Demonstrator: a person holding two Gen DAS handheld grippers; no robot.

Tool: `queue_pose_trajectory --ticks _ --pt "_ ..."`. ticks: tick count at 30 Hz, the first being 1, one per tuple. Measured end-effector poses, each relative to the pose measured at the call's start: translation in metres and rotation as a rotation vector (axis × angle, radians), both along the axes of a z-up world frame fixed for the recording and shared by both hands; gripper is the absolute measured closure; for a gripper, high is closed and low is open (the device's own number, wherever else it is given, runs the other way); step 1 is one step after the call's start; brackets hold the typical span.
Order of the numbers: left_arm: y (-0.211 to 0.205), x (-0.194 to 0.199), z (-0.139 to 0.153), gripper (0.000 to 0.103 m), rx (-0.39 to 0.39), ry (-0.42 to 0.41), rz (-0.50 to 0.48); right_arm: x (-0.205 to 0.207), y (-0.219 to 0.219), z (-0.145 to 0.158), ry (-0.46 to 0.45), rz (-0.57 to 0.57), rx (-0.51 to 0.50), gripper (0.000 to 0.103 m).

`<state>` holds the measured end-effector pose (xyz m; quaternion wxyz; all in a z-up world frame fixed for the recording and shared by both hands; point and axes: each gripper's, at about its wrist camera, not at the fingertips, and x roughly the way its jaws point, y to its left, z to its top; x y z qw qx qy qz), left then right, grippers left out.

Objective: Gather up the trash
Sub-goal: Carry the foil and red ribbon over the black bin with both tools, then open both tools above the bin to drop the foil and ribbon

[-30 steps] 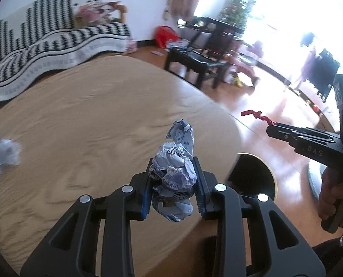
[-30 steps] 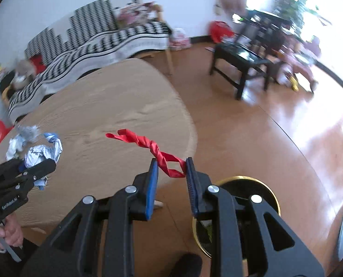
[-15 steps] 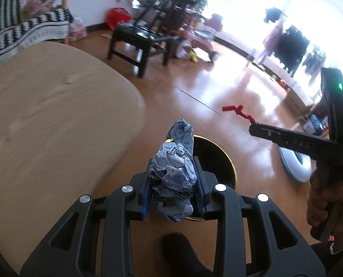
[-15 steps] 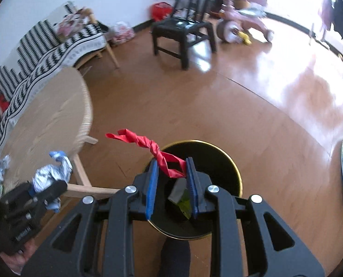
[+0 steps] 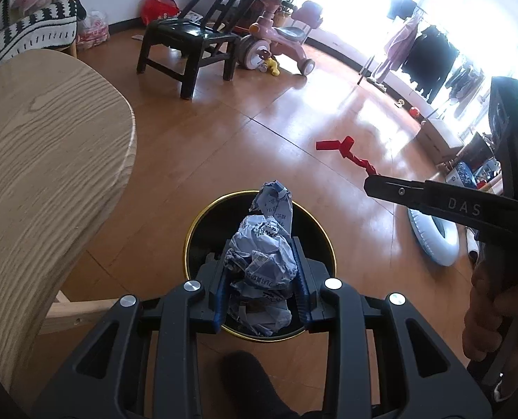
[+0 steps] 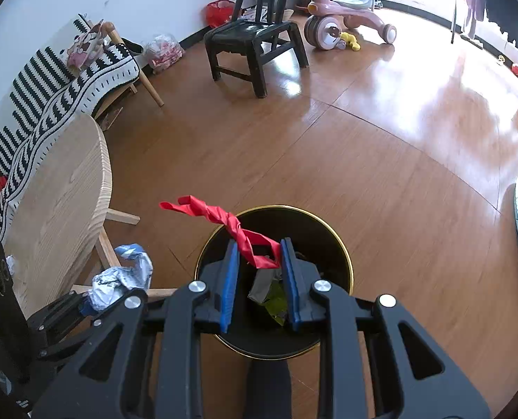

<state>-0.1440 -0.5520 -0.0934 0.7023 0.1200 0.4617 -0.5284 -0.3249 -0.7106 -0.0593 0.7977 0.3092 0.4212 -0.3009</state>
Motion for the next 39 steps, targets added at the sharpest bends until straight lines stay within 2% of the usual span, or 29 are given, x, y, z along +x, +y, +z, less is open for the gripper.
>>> queue_pose_trajectory --ticks 12,13,14,15,16,24,28,31,35,39 --pt "-0.008 0.001 -0.003 0.072 -0.001 0.017 -0.009 -0.002 0.0 0.0 -0.004 -0.015 0.012 0.078" --pt "-0.009 0.0 -0.004 0.066 0.0 0.018 -0.009 -0.002 -0.001 0.0 -0.006 -0.016 0.012 0.077" --pt "-0.009 0.0 -0.005 0.059 0.002 0.019 -0.008 -0.002 -0.003 0.0 -0.004 -0.019 0.016 0.071" --pt "-0.009 0.0 -0.005 0.046 -0.002 0.02 -0.004 -0.003 -0.003 0.0 -0.007 -0.024 0.018 0.051" --pt "-0.009 0.001 -0.004 0.04 -0.008 0.018 0.002 -0.003 -0.004 0.001 -0.011 -0.029 0.017 0.034" --pt "-0.005 0.004 -0.002 0.034 -0.01 0.022 0.028 -0.001 0.0 0.004 -0.023 -0.035 0.005 0.033" --pt "0.003 0.008 0.006 0.027 -0.019 0.005 0.042 0.007 0.002 0.009 -0.028 -0.019 -0.012 0.025" --pt "0.015 0.015 0.012 0.019 -0.022 -0.005 0.064 0.017 0.009 0.015 -0.029 -0.001 -0.036 0.023" --pt "0.042 0.031 0.027 0.014 -0.031 -0.017 0.109 0.041 0.024 0.026 -0.05 0.035 -0.048 0.018" --pt "0.083 0.05 0.046 0.012 -0.045 -0.07 0.166 0.071 0.044 0.039 -0.067 0.089 -0.068 0.017"
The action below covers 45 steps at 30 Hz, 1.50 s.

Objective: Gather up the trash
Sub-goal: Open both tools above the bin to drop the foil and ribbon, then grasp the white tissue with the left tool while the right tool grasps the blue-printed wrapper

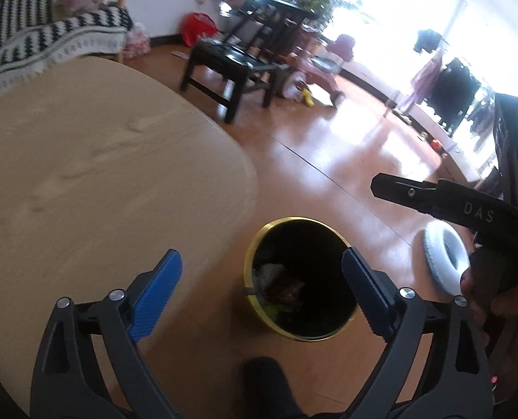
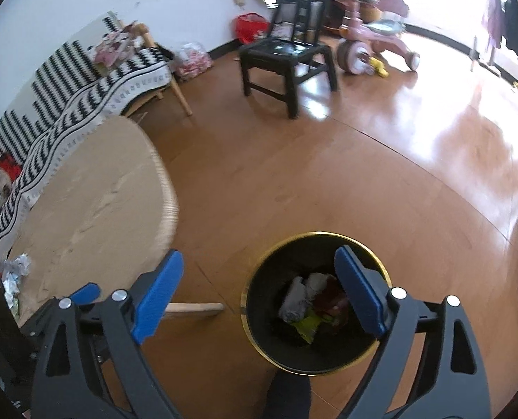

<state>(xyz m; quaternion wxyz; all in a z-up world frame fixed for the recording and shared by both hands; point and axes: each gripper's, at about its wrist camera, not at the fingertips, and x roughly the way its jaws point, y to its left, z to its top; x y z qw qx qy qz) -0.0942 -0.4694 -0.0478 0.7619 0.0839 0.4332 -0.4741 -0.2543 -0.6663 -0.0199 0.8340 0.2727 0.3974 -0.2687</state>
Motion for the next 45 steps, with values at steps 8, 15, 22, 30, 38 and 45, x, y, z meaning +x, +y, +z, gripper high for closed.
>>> queue_pose_trajectory --ticks 8,15,22,30,38,45 --pt "0.099 0.041 0.032 0.011 0.037 -0.187 0.107 0.087 0.065 0.026 -0.034 0.155 -0.024 0.016" --pt "0.211 0.085 0.043 0.011 0.07 -0.267 0.265 0.172 0.151 0.038 -0.053 0.323 -0.032 0.016" --pt "0.316 0.126 0.044 0.011 0.115 -0.292 0.433 0.248 0.25 0.032 -0.059 0.525 -0.041 0.016" --pt "0.406 0.181 0.033 0.011 0.152 -0.255 0.583 0.313 0.333 0.015 -0.077 0.726 -0.04 0.016" --pt "0.418 0.215 0.005 0.011 0.203 -0.211 0.576 0.36 0.389 -0.006 -0.079 0.85 -0.078 0.016" --pt "0.417 0.225 -0.009 0.011 0.2 -0.21 0.542 0.387 0.431 -0.016 -0.095 0.929 -0.123 0.016"
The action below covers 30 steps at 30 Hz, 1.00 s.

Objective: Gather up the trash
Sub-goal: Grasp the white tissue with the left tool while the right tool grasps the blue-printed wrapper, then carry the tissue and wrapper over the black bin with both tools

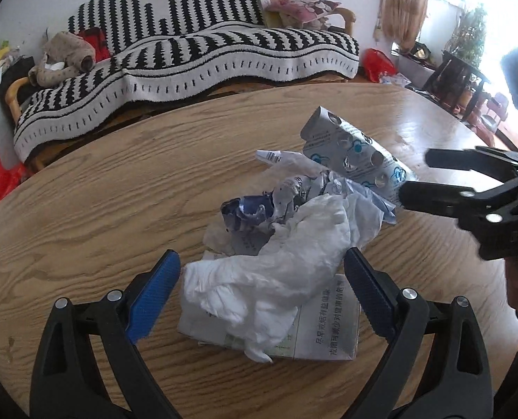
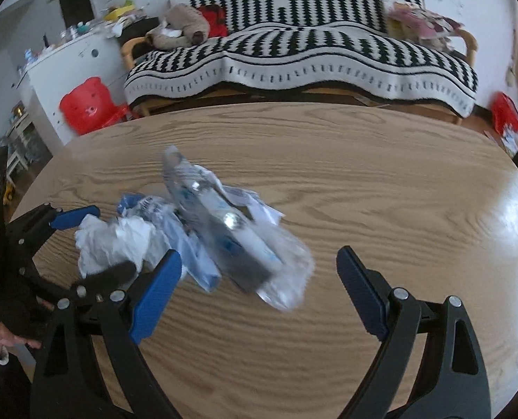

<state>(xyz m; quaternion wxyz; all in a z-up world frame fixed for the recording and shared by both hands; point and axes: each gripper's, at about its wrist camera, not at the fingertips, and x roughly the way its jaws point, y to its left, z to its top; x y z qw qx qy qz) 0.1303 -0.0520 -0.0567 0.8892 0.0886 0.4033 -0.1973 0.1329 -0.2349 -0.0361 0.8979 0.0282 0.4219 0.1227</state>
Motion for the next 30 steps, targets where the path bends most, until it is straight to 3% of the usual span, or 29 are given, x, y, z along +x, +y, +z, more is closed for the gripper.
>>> queue_pose_trajectory --ticks 3,5,6,8,10,16,25,30 --pt "-0.002 -0.002 -0.002 0.014 -0.002 0.006 -0.009 0.011 0.01 -0.005 0.005 0.008 0.013 0.017" --pt "-0.003 -0.002 -0.002 0.028 -0.006 0.013 -0.014 0.015 0.013 -0.008 0.017 0.019 0.032 0.025" --pt "-0.004 -0.003 -0.002 0.032 -0.003 0.013 -0.011 0.016 0.015 -0.009 0.026 0.027 0.038 0.035" --pt "-0.003 -0.002 -0.001 0.058 -0.004 0.019 -0.002 0.016 0.019 -0.01 0.035 0.043 0.038 0.048" --pt "0.002 0.0 0.0 0.072 -0.028 0.052 0.012 0.014 0.023 -0.01 0.041 0.064 0.026 0.071" --pt "0.007 -0.009 0.015 0.086 -0.066 0.039 0.027 0.003 0.017 0.0 0.026 0.062 0.061 0.073" --pt "0.013 -0.028 0.048 0.09 -0.129 0.003 0.013 -0.018 -0.013 0.028 -0.017 0.008 0.172 0.073" --pt "0.011 -0.038 0.059 0.09 -0.138 -0.02 0.017 -0.033 -0.029 0.041 -0.04 -0.025 0.156 0.073"
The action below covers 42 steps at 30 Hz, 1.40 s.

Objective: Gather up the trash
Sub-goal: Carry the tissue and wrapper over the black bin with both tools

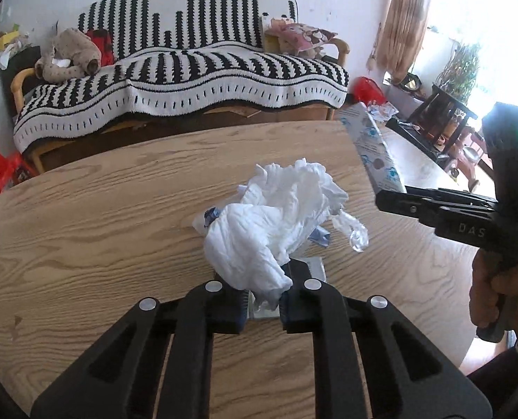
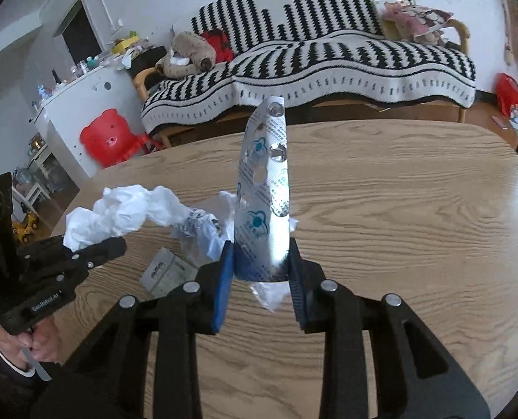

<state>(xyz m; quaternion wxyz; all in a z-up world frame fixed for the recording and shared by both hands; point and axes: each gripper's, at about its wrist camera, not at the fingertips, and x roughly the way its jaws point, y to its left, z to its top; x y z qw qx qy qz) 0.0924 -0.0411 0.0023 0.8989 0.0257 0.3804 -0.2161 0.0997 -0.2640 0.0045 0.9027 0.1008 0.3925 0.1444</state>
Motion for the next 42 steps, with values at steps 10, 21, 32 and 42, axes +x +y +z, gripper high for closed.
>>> queue_pose_trajectory --ticks 10,21,32,42 --pt "-0.048 -0.013 0.011 0.09 0.0 -0.015 -0.044 -0.048 -0.057 0.017 -0.016 -0.081 -0.049 0.073" --pt "-0.165 -0.049 0.021 0.09 -0.018 -0.025 -0.217 -0.136 -0.168 0.031 -0.028 -0.256 -0.085 0.073" --pt "-0.293 -0.102 0.013 0.09 -0.026 -0.002 -0.432 -0.239 -0.283 0.022 -0.003 -0.474 -0.091 0.073" --pt "-0.405 -0.165 -0.01 0.09 -0.027 0.04 -0.623 -0.336 -0.366 -0.002 0.037 -0.647 -0.071 0.073"
